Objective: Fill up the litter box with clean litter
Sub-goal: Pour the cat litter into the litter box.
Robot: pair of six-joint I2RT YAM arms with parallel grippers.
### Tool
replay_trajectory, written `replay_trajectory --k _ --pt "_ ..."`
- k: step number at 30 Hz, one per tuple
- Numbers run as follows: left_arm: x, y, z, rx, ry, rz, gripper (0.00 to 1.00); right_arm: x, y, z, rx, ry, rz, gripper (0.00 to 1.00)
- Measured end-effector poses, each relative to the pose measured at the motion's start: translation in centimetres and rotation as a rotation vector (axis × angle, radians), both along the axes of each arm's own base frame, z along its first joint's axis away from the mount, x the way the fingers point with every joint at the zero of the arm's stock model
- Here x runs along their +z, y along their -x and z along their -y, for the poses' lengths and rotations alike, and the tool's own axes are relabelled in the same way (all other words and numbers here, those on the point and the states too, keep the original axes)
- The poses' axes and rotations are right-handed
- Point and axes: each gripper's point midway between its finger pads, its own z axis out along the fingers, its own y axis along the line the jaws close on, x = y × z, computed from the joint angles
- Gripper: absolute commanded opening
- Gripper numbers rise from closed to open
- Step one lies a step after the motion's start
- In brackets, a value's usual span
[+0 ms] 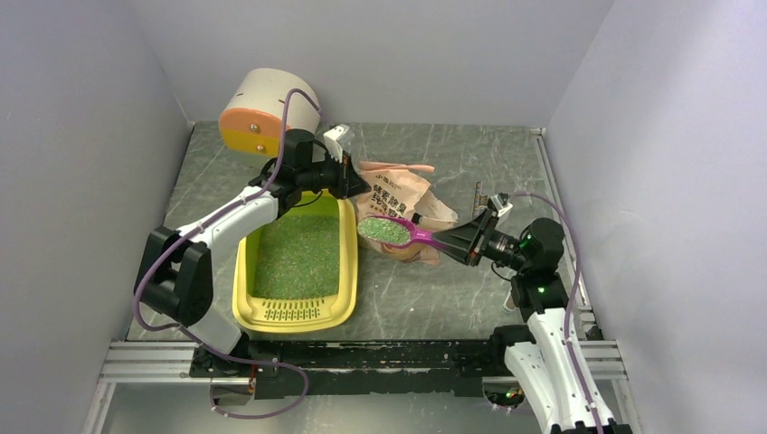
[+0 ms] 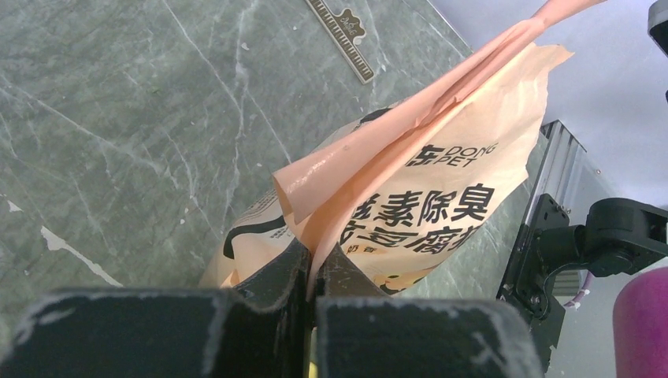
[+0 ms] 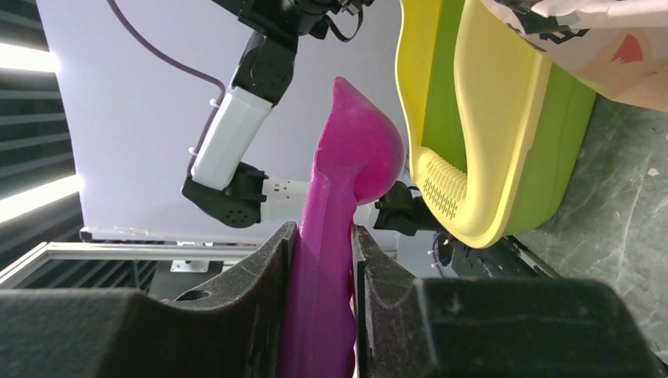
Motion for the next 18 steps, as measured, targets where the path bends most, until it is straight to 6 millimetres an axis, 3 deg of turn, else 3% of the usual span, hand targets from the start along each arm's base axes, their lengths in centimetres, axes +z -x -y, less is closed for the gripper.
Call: replay_trajectory --k 10,18 --pt "-0.1 0.1 -0.1 0.005 -0.006 -0.008 0.05 -1.4 0.2 -3.6 0.056 0.016 -0.036 0.00" --pt "0.0 0.1 -0.1 0.011 -0.004 -0.020 0.05 -5.1 2.1 -10.7 0.190 0.086 -0.103 0.00"
